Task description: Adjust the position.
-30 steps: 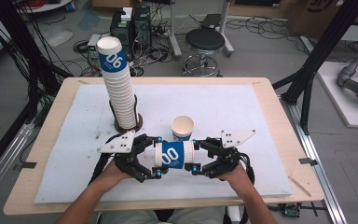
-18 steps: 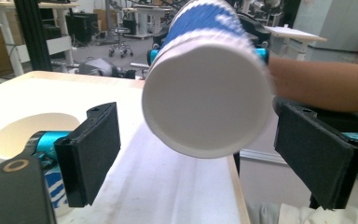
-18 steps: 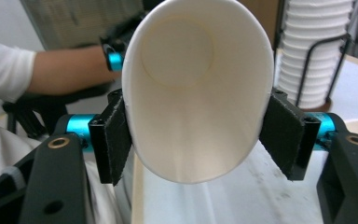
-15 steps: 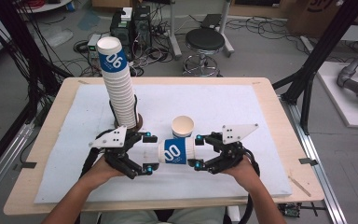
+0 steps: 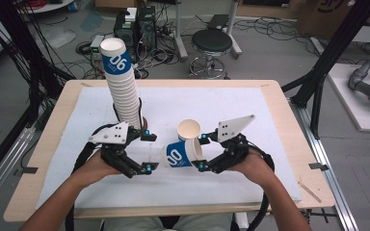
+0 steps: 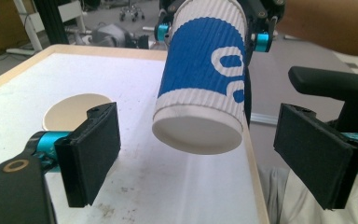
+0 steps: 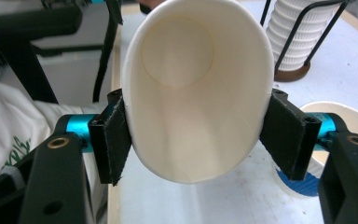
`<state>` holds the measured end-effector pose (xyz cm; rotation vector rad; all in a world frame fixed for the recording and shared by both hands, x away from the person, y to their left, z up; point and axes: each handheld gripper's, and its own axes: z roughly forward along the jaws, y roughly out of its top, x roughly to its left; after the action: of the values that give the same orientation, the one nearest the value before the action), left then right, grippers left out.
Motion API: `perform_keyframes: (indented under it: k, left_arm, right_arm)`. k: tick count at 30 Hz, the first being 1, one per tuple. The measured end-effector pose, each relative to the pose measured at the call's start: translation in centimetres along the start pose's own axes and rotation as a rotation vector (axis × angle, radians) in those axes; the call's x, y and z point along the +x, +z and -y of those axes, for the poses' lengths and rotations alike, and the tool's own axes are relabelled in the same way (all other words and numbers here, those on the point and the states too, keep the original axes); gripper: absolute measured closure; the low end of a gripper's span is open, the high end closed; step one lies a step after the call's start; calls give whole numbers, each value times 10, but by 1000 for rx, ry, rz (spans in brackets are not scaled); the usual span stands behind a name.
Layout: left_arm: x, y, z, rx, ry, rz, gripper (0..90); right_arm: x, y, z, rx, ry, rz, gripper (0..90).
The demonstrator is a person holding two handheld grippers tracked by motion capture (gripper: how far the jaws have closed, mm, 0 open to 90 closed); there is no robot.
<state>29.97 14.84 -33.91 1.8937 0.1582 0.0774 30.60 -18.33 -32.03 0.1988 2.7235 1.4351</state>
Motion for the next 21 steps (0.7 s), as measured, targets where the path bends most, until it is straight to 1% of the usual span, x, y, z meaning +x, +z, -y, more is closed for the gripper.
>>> perform_keyframes:
  k: [4,9,10,17,18,21]
  left_arm:
    - [1,4,-5,44,2,12,146]
    - [1,12,-13,93,20,30,147]
    - [1,13,-15,104,25,36,147]
    - [4,29,-21,175,24,59,148]
    - [4,31,-22,189,29,64,148]
    - [5,38,-22,230,25,80,150]
  right_arm:
    - [0,2,-10,82,-29,6,315]
    - [-1,7,-22,158,-59,11,316]
    - [-1,8,-23,171,-61,12,315]
    - [0,15,-33,246,-80,-2,315]
    - [0,16,-34,256,-83,-5,315]
    - [1,19,-37,288,-91,-9,315]
